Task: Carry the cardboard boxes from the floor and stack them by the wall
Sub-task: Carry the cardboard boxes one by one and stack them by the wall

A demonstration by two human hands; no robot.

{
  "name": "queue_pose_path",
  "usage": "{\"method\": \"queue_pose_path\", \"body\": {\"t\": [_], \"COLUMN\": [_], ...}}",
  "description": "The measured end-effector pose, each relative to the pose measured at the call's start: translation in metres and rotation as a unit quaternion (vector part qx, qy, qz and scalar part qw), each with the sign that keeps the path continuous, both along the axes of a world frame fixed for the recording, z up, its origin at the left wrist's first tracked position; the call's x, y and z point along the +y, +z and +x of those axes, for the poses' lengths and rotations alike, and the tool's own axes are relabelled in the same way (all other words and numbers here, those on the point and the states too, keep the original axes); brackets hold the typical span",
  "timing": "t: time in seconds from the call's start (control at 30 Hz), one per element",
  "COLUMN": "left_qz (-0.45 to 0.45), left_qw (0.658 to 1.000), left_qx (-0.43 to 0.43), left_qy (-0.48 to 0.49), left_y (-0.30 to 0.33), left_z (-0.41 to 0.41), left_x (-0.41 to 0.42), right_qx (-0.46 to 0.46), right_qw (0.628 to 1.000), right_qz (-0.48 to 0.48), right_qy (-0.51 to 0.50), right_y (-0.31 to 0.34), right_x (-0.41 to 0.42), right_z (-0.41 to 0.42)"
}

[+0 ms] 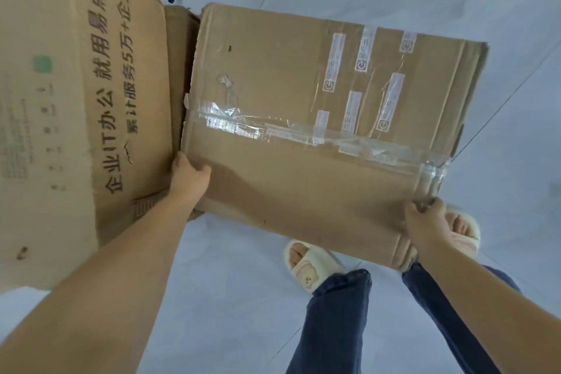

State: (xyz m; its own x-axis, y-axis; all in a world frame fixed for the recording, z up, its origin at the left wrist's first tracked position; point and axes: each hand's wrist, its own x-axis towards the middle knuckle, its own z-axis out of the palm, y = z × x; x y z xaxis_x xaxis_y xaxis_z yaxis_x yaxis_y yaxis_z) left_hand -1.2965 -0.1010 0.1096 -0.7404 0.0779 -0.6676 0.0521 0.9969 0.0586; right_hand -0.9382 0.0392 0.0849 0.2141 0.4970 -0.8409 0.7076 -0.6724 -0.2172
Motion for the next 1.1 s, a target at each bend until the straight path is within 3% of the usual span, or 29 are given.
{"method": "queue_pose_path", "body": {"t": [0.13,0.3,0.53,0.83,1.1], "left_qz": [-0.025,0.004,0.136,0.212,0.350], "left_qw": [0.999,0.989,0.988,0.971,0.909], "left_qx": [0.020,-0.079,0.023,0.074,0.176], "left_qy": [0.038,0.125,0.065,0.088,0.143], "left_y": [-0.015,0.004,0.072,0.252,0.459], "left_z": [-0.019,-0.016,0.025,0.036,0.032], "left_x": [-0.003,-0.015,-0.006,0.013,-0.036], "right_qx": [-0.041,-0.086,-0.071,-0.062,0.075], "right_qw": [0.998,0.996,0.988,0.979,0.957], "right_qz": [0.029,0.029,0.140,0.195,0.281], "right_qy": [0.026,-0.004,0.003,0.012,0.017], "right_y": [0.001,0.020,0.092,0.270,0.477], "right_x": [-0.006,0.017,0.088,0.120,0.107], "right_z": [0.003,0.020,0.042,0.038,0.005]}}
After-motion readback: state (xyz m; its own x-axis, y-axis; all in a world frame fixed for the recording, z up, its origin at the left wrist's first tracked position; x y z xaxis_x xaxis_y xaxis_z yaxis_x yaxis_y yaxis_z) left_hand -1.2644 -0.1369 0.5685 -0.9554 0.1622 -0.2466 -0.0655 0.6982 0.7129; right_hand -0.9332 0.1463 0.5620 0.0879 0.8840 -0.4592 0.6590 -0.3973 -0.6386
